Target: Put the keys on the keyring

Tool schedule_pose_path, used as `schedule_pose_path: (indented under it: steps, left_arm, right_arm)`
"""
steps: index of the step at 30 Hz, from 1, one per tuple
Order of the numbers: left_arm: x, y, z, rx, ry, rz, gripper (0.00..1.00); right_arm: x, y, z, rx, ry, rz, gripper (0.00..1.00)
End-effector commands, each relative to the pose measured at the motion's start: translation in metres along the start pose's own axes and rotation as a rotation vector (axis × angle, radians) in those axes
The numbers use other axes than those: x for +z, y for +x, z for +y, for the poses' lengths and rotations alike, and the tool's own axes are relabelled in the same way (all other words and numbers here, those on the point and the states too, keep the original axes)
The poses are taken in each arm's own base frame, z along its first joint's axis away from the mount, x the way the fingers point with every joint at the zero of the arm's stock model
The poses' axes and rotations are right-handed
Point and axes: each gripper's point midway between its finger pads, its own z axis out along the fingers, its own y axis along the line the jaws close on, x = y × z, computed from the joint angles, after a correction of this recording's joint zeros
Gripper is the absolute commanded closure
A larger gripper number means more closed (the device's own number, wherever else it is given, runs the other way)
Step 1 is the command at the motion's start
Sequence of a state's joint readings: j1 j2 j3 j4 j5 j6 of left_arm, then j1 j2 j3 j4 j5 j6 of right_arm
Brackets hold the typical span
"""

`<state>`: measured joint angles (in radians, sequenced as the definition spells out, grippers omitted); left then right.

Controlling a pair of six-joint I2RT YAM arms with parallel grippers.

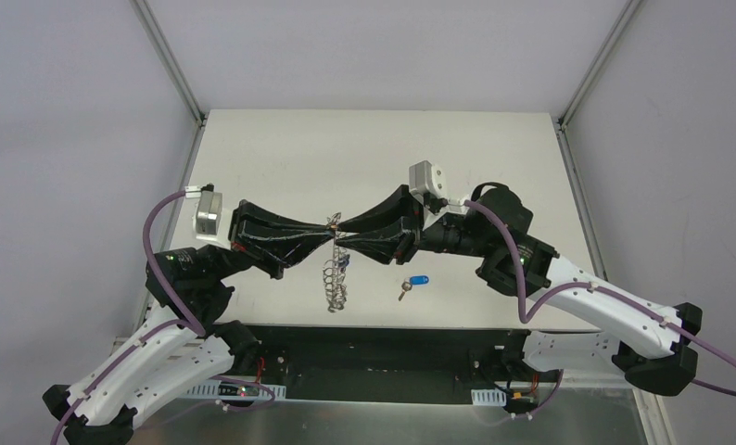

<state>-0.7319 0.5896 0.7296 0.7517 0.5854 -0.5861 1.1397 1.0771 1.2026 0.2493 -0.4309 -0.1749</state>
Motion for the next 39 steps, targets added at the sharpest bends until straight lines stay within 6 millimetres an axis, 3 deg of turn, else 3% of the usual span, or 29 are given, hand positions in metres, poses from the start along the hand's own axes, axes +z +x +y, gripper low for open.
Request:
schedule_pose_path:
  steps: [1, 39]
  left_arm:
    - [0.001, -0.020, -0.013, 0.040, 0.052, -0.073, 1.00]
    - [0.004, -0.008, -0.017, 0.024, 0.099, -0.023, 1.00]
  right_arm:
    - [0.002, -0.040, 0.011, -0.026, -0.042, -0.104, 0.71]
    - [-0.003, -0.055, 0.015, -0.041, -0.048, -0.159, 0.86]
